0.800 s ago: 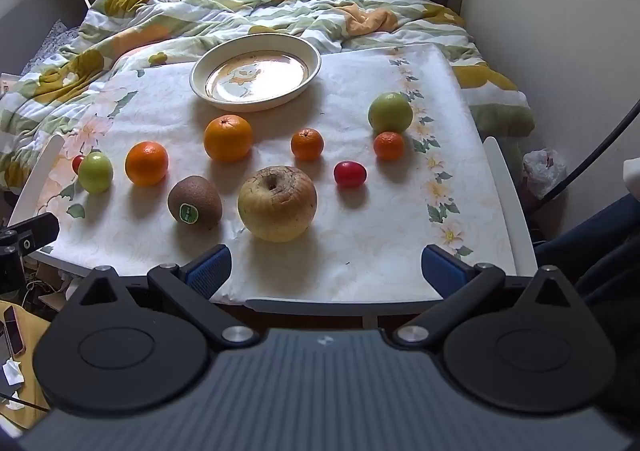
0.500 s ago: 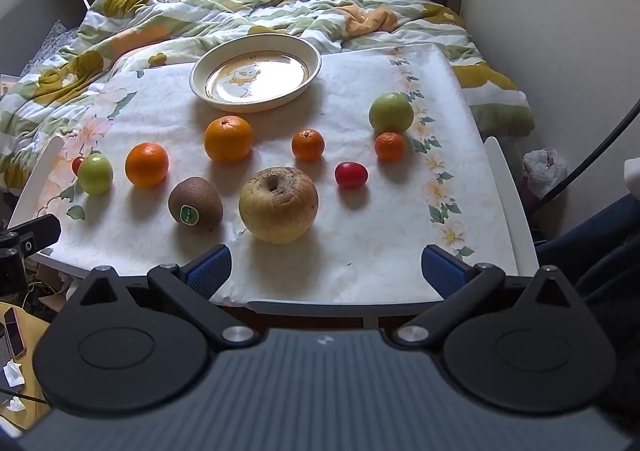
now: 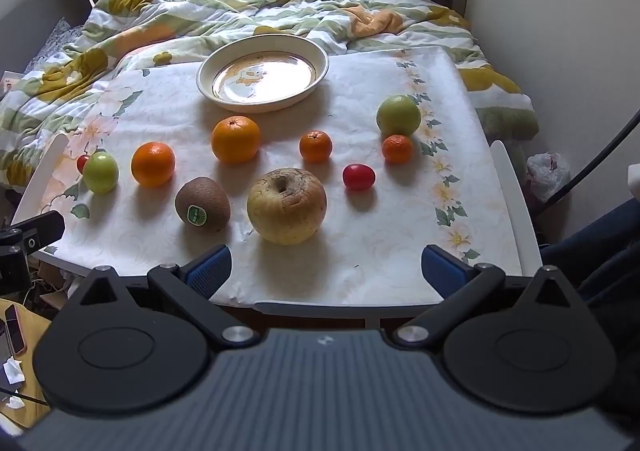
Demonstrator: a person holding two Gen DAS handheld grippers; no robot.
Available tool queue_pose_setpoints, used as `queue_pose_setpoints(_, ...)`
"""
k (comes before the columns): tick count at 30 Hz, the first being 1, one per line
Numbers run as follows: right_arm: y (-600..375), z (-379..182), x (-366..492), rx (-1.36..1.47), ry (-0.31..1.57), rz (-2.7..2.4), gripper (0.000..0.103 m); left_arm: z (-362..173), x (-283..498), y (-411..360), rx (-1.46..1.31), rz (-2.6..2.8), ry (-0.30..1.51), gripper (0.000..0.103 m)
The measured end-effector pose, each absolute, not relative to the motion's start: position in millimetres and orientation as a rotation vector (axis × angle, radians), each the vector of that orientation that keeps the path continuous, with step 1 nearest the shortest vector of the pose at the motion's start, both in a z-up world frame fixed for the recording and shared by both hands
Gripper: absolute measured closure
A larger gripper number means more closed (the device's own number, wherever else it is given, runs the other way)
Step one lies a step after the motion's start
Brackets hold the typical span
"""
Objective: Organize fruits
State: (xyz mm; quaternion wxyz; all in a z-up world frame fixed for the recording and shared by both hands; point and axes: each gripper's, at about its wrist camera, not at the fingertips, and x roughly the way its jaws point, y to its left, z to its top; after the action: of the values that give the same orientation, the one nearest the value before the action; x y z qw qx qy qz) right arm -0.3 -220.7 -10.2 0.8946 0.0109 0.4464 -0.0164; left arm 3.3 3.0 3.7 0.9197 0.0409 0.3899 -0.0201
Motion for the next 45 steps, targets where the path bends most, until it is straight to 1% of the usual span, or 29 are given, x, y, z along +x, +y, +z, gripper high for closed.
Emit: queue_pose_setpoints(45, -223.4, -5.0, -0.4, 0.026, 0.909, -0.023, 0.000, 4.6, 2.6, 3.2, 0.091, -0.029, 0.782, 0.000)
